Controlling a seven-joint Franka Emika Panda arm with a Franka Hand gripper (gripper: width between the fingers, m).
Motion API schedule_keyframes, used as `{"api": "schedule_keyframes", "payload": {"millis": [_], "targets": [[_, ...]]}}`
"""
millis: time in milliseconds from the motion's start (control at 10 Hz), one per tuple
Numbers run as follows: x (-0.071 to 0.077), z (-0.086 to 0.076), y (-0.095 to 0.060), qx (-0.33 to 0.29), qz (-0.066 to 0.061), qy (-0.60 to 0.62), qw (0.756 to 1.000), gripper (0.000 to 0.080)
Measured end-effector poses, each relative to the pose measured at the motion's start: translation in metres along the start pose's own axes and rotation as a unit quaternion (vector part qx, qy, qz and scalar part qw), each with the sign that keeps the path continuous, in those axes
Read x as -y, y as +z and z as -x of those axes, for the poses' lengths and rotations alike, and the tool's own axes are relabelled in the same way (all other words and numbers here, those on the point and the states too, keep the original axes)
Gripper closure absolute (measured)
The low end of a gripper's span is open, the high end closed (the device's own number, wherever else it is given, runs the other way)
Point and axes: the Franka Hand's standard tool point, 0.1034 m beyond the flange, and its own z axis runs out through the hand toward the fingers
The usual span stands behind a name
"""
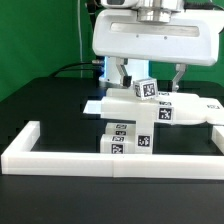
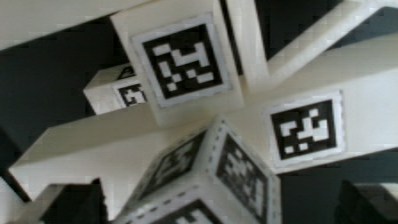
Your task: Assemble chair
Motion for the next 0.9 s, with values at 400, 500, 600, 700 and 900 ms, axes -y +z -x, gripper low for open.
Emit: {"api": "schedule_keyframes", "payload": {"millis": [400,500,600,700,900], "targets": [[0.002,0.002,0.001,0.001,0.016,-0.046,0.999,0.0151],[0.002,0.001,0.001,0.000,0.015,-0.048,0.999,0.0151],[-0.003,-0.001,-0.004,-0.001,0.001,-0.065,0.998,0.0151],[-0.012,-0.005,-0.008,-0.002,-0.009,-0.057,0.998,0.0151],[-0.020,-0.012,-0.013,-0.001,-0.015,-0.044,0.999,0.0151]]}}
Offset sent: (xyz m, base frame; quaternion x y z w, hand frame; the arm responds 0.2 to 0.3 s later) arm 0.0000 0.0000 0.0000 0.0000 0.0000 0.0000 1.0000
